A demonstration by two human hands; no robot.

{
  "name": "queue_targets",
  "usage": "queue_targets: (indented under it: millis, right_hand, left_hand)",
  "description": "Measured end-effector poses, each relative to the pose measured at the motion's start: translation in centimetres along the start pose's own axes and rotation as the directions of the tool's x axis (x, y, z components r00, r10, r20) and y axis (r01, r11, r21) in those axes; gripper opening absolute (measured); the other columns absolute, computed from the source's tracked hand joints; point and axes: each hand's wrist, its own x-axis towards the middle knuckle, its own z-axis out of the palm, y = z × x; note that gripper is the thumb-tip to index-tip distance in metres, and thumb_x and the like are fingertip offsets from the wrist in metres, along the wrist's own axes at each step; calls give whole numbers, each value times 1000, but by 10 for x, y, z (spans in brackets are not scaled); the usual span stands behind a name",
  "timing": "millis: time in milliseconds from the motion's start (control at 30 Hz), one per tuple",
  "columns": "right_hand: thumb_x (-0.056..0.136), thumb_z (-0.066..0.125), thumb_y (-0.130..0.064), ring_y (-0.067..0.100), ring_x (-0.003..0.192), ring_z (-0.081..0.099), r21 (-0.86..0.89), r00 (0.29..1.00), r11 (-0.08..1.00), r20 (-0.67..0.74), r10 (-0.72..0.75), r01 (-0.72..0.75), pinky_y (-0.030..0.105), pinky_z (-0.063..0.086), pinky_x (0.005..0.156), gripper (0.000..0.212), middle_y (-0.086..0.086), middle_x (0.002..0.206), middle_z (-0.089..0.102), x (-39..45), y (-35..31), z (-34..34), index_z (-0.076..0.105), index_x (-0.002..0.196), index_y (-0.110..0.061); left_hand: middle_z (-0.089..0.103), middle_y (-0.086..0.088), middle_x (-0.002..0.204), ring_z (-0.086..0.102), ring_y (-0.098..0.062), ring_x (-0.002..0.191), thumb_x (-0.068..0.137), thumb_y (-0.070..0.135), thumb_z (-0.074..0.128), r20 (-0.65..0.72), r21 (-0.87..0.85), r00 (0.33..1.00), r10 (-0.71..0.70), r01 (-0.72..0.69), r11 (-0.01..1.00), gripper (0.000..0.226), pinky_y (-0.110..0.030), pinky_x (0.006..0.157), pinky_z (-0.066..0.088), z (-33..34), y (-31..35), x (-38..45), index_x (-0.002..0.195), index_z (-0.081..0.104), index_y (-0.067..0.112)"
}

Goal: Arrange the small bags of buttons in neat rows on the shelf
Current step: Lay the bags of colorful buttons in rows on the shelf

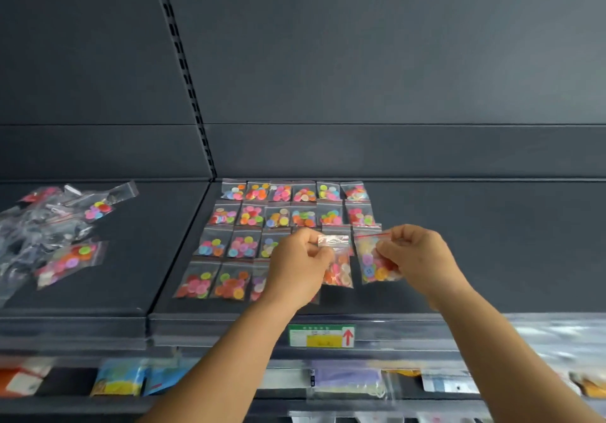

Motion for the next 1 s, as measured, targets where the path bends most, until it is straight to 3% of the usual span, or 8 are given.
queue_targets:
  millis: [100, 233, 333, 400, 533, 667, 833, 1000]
  right_hand:
    - [85, 64, -14, 15, 57, 62, -56, 999, 998, 31, 21, -19, 36, 56, 64, 2, 4, 68, 71, 1, 13, -4, 65, 85, -13]
    - [85, 59, -14, 17, 59, 60, -219, 997, 975, 81, -21, 38, 27, 50, 54, 15, 3, 73, 69, -1, 21, 2, 59, 99, -16]
    - [87, 59, -21, 18, 79, 59, -441, 988, 884, 80, -131, 153, 26, 48, 66, 32, 2, 101, 64, -4, 23, 5, 52, 119, -20]
    - [88, 60, -25, 16, 88, 52, -505, 971, 830, 104, -216, 239, 26, 46, 75, 40, 2, 116, 53, -7, 25, 3, 49, 127, -23]
    - [88, 60, -29, 17, 108, 49, -508, 912, 758, 257, -320, 409, 26, 43, 85, 33, -4, 121, 51, -10, 27, -1, 59, 121, -29]
    - [85, 61, -25, 19, 105, 50, -525, 846, 667, 392, -362, 529, 22, 36, 88, 19, -5, 108, 59, -12, 28, 8, 67, 102, -23]
    - [85, 63, -31, 18, 109, 47, -543, 853, 661, 393, -344, 517, 16, 29, 89, 30, -4, 121, 55, -13, 28, 11, 64, 115, -32]
    - [85, 63, -31, 19, 110, 47, -563, 869, 665, 374, -325, 491, 21, 35, 92, 31, -4, 123, 54, -13, 24, 13, 63, 117, -32]
  left_hand:
    - [67, 7, 89, 63, -8, 70, 92, 20, 57, 13, 125, 1000, 13, -15, 992, 11, -21, 56, 48, 15, 2, -3, 103, 58, 22]
    - [66, 5, 95, 57, -8, 62, 95, 21, 52, 2, 377, 998, 70, -65, 924, 27, -23, 55, 46, 23, 4, -8, 122, 54, 21]
    - [60, 1, 120, 58, -15, 100, 95, 27, 52, 1, 530, 987, 161, -137, 837, 43, -29, 82, 48, 23, 4, -14, 136, 43, 21]
    - [49, 4, 134, 43, -15, 125, 95, 29, 51, 6, 581, 978, 209, -173, 795, 49, -29, 101, 39, 16, 3, -17, 142, 37, 23]
    - [45, 9, 137, 34, -10, 129, 97, 26, 49, 158, 600, 960, 232, -280, 749, 40, -24, 108, 27, -5, -8, -20, 137, 47, 24]
    - [43, 12, 140, 31, -7, 130, 97, 24, 49, 304, 562, 935, 185, -332, 757, 40, -24, 106, 27, -13, -18, -24, 137, 49, 26]
    - [45, 11, 138, 32, -8, 129, 97, 24, 49, 271, 567, 943, 191, -317, 760, 40, -24, 103, 30, -9, -26, -22, 137, 48, 24]
    - [43, 9, 139, 32, -9, 130, 97, 25, 48, 261, 568, 942, 212, -327, 755, 43, -24, 104, 30, -7, -24, -21, 140, 45, 23]
